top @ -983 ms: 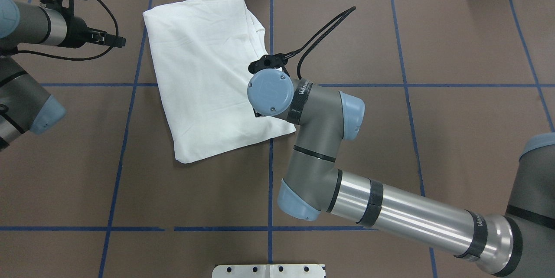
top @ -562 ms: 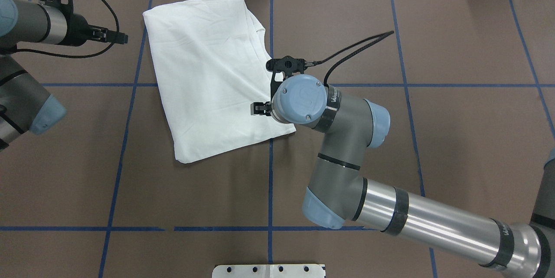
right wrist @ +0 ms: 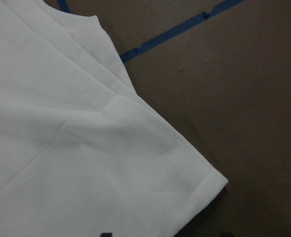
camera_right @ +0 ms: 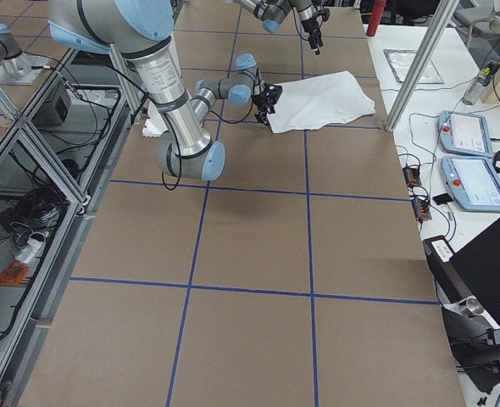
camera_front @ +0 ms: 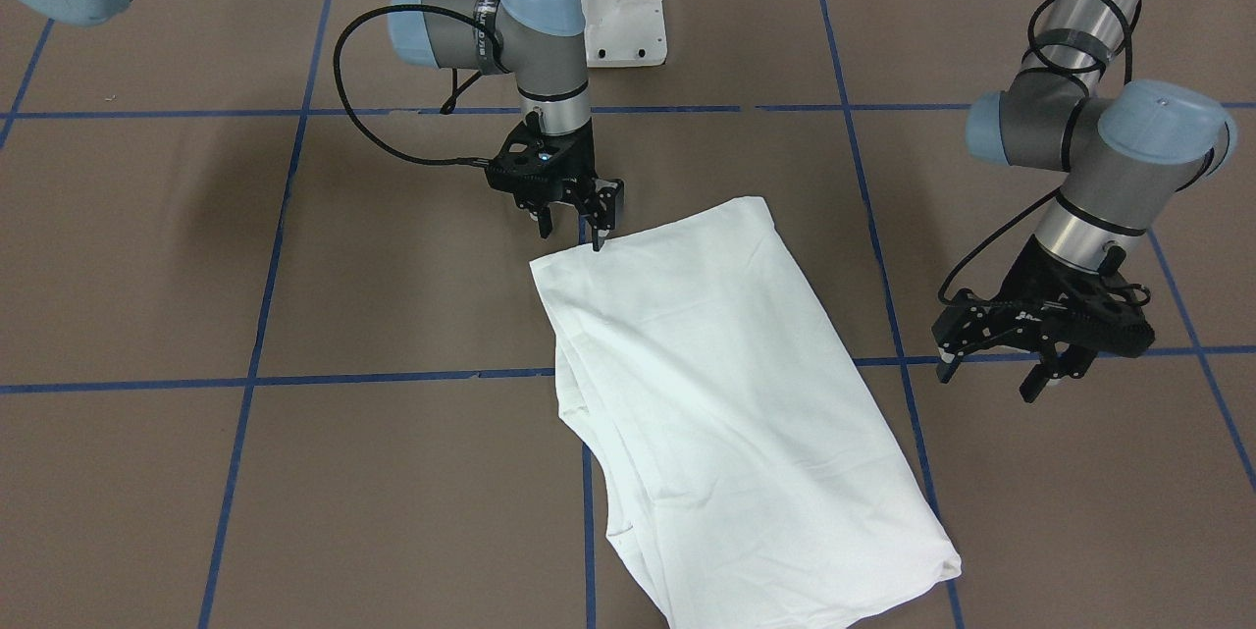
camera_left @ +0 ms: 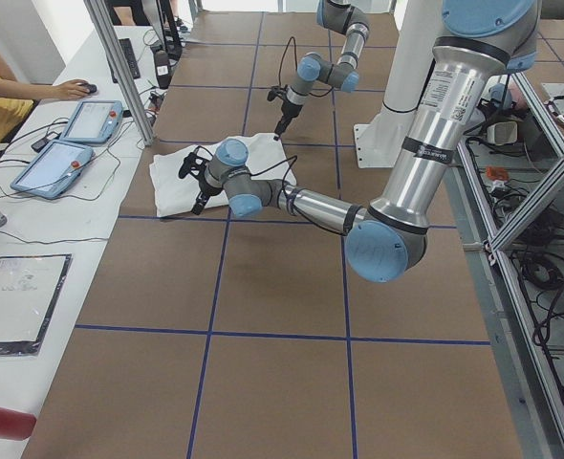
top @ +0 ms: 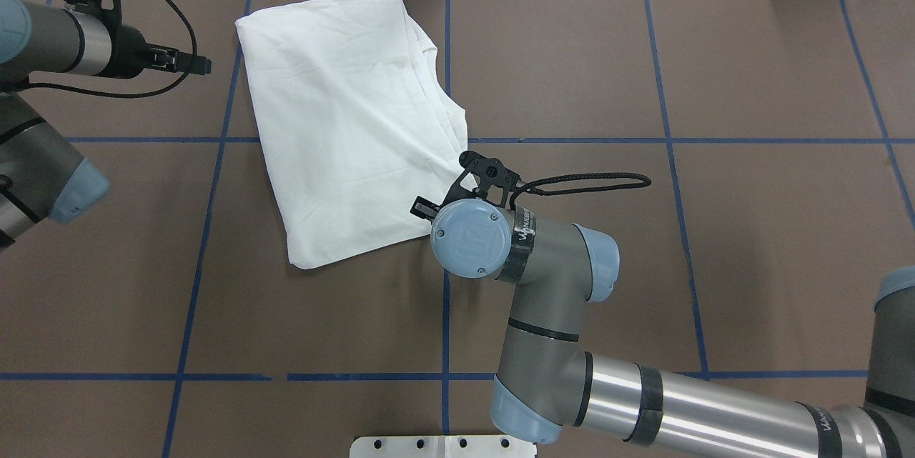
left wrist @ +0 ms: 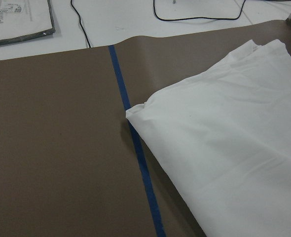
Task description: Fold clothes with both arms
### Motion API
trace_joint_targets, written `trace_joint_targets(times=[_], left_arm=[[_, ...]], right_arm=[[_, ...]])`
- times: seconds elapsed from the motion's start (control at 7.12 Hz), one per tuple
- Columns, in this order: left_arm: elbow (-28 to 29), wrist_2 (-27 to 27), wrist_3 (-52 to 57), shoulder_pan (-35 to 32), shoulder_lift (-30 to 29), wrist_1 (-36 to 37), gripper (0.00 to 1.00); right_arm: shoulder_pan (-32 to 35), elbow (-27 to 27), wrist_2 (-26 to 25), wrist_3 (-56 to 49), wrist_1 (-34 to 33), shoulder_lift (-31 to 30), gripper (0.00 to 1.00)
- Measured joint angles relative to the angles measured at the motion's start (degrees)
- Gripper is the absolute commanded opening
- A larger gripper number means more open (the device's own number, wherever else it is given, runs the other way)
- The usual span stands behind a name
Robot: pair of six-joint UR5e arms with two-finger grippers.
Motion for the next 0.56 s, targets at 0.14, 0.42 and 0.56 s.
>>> trace_joint_targets(times=[0.14,0.42,0.56], left_arm=[[0.0,0.0,0.0,0.0,0.0,0.0,1.00],[0.1,0.0,0.0,0.1,0.0,0.0,1.00],[0.2,-0.1,0.1,0.1,0.1,-0.1,1.00]], right_arm=[[-0.2,-0.2,-0.4,3.3,-0.7,0.2,0.72],[-0.7,-1.8,-1.7,7.4,-1.0,1.4,0.72],[-1.2,-3.2,-2.7,9.0,-1.0,2.5,0.72]])
